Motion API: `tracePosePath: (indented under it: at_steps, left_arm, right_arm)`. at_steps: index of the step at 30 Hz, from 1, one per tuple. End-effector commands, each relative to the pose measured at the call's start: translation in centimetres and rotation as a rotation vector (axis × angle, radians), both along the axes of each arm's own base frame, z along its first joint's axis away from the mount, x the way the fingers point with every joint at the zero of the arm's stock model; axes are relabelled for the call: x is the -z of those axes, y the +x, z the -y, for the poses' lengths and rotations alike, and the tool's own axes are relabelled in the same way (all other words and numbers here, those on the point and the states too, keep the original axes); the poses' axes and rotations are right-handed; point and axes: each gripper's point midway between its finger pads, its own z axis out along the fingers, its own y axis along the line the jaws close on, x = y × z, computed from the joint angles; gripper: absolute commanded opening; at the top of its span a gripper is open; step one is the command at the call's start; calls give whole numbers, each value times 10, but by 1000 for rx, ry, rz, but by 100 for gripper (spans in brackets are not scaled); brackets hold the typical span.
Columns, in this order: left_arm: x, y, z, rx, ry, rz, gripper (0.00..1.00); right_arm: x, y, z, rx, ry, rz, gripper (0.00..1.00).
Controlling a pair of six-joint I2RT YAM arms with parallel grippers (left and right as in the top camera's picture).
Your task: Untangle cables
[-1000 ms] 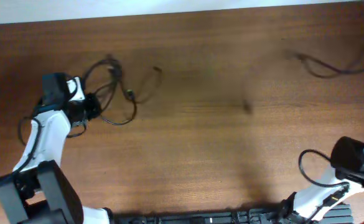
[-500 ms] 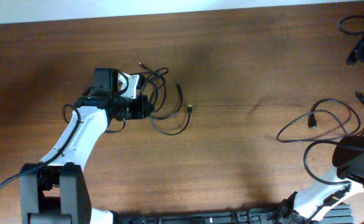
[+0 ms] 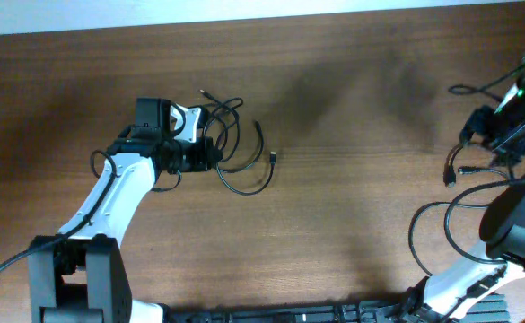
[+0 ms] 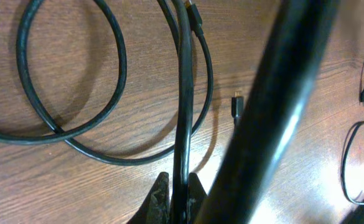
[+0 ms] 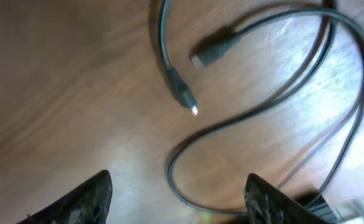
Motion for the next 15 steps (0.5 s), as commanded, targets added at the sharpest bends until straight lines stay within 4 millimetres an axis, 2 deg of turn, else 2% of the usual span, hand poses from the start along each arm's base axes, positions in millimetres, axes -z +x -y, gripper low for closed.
tracePosePath:
  at_steps: [1,2,5,7,10,12,14,15]
  left_arm:
    - [-5,-2,2,21,-11,20,0]
    - [-5,-2,2,21,-11,20,0]
    - [-5,-2,2,21,-11,20,0]
    - [-5,-2,2,20,-12,20,0]
    - [-5,-2,2,20,-12,20,0]
    - [-5,-2,2,20,-11,19,0]
    - [-5,-2,2,20,-11,19,0]
    - [-5,-2,2,21,-12,19,0]
  right_arm:
    - [31,-10,-3,6,-9,-30,59]
    - [47,-12,-4,6,-10,-28,54]
    - [76,-18,-7,6,-11,-24,47]
    - [99,-22,-9,6,-20,-6,45]
    - [108,-22,-9,7,-27,7,40]
    - [108,-20,-8,7,-32,18,29]
    - [108,-19,-7,7,-33,20,9]
    - [108,-19,-7,7,-33,21,5]
